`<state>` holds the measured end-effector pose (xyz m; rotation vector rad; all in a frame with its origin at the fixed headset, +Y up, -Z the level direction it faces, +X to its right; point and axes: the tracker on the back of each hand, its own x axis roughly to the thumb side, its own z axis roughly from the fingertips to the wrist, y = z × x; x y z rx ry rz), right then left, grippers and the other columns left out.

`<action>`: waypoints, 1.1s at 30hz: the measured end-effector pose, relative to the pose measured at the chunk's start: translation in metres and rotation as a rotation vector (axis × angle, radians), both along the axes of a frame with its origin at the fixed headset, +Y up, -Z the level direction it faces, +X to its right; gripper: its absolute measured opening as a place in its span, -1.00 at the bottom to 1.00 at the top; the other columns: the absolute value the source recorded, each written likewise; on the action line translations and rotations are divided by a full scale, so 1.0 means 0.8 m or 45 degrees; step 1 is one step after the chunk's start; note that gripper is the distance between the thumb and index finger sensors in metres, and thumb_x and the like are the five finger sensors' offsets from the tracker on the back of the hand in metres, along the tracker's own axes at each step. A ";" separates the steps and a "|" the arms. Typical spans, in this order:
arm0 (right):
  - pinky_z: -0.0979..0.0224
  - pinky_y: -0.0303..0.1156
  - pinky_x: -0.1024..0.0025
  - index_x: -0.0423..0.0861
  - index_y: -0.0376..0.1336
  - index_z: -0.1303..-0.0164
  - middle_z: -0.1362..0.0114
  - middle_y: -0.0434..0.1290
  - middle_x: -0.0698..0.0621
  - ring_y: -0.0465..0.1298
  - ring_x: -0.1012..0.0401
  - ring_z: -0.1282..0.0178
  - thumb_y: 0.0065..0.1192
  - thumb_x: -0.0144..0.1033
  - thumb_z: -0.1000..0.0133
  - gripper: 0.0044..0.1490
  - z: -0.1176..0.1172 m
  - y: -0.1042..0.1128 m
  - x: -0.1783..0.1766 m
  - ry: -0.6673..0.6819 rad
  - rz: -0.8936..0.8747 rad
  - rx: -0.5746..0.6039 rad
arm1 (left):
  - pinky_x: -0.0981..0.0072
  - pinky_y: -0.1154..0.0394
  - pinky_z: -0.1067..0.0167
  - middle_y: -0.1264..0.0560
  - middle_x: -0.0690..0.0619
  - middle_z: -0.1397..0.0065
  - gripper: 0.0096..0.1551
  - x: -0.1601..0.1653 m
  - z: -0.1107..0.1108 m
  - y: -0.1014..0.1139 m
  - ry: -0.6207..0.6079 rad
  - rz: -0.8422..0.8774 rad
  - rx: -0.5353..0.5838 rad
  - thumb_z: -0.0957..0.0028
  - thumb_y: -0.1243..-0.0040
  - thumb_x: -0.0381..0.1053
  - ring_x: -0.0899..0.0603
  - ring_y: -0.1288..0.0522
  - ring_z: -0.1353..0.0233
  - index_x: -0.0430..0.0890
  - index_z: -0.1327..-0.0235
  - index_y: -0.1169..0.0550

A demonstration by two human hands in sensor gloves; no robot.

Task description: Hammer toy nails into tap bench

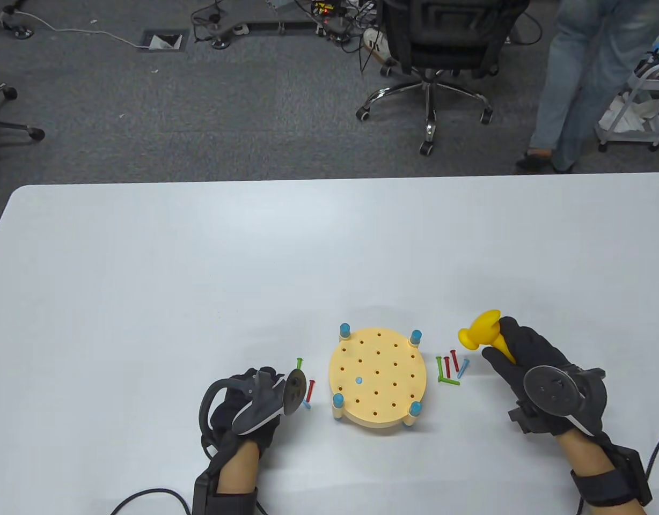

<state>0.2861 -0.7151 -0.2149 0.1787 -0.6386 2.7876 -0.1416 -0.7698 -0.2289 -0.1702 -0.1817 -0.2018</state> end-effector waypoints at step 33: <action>0.22 0.59 0.45 -0.08 0.24 -0.37 -0.13 0.54 -0.01 0.63 0.20 0.21 0.11 0.16 0.04 -0.17 -0.012 -0.022 0.000 0.026 0.005 -0.085 | 0.07 -0.64 0.11 -0.69 -0.12 0.06 -0.58 0.098 -0.018 0.103 -0.206 0.277 0.199 0.20 -0.37 0.01 0.03 -0.69 0.26 0.08 0.04 -0.64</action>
